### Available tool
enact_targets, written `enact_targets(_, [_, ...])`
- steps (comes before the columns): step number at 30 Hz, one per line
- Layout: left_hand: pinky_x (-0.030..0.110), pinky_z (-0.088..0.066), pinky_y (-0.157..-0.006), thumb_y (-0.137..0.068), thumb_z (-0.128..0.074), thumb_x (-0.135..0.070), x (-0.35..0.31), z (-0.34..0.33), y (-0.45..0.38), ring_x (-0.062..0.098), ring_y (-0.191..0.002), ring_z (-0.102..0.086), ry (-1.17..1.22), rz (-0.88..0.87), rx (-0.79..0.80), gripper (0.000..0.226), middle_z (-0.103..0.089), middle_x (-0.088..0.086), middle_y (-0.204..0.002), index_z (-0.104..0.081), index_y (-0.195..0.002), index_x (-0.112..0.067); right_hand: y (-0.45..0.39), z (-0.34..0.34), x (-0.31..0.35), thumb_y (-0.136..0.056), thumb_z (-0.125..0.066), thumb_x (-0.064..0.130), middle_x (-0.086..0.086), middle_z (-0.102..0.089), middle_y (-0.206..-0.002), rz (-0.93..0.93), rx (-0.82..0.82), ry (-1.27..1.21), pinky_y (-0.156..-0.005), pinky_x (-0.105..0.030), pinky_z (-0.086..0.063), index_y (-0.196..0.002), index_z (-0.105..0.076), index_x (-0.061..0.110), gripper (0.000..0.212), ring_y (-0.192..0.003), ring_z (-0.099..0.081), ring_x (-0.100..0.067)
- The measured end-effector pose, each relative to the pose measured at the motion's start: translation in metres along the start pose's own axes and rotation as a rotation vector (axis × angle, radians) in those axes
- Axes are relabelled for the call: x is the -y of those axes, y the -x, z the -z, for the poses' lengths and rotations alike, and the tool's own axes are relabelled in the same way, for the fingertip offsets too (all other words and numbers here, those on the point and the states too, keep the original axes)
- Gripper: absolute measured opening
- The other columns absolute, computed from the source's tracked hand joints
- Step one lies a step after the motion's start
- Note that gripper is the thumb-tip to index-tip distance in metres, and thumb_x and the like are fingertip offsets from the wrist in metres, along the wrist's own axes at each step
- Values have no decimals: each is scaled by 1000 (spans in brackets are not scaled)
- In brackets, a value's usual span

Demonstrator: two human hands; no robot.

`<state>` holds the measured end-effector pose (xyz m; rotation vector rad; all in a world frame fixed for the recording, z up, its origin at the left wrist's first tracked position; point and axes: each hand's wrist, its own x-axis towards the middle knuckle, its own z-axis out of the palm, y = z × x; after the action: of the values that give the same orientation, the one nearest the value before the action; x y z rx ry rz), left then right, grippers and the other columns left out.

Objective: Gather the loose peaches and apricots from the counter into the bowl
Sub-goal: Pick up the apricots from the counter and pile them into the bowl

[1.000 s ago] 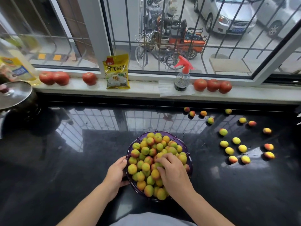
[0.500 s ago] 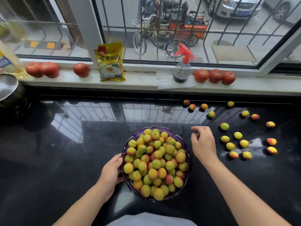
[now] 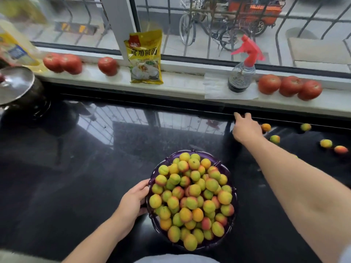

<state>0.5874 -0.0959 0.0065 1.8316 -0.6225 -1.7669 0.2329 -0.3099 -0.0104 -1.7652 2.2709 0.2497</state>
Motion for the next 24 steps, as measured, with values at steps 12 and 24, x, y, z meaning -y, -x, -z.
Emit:
enact_targets(12, [54,-55,-100,-111,-38,-12,-4,0,3,27,-106,-75,-30,-7,12,37,-80,3,-110,-71,-119,-26,82,-41,-8,-101,-56,24,-11,-53,-120,34,-47,-431,-92,-41,-45,-130,-59,16,30,-111,-57,-37])
enact_targets(24, [43,-57,-85,-110,-42,-18,4,4,5,23,-96,-76,-6,-45,18,32,-80,4,-110,-71,-122,-25,275,-41,-37,-103,-53,9,5,-69,-119,-294,-8,-1287,-99,-35,-52,-123,-62,44,42,-99,-73,-10])
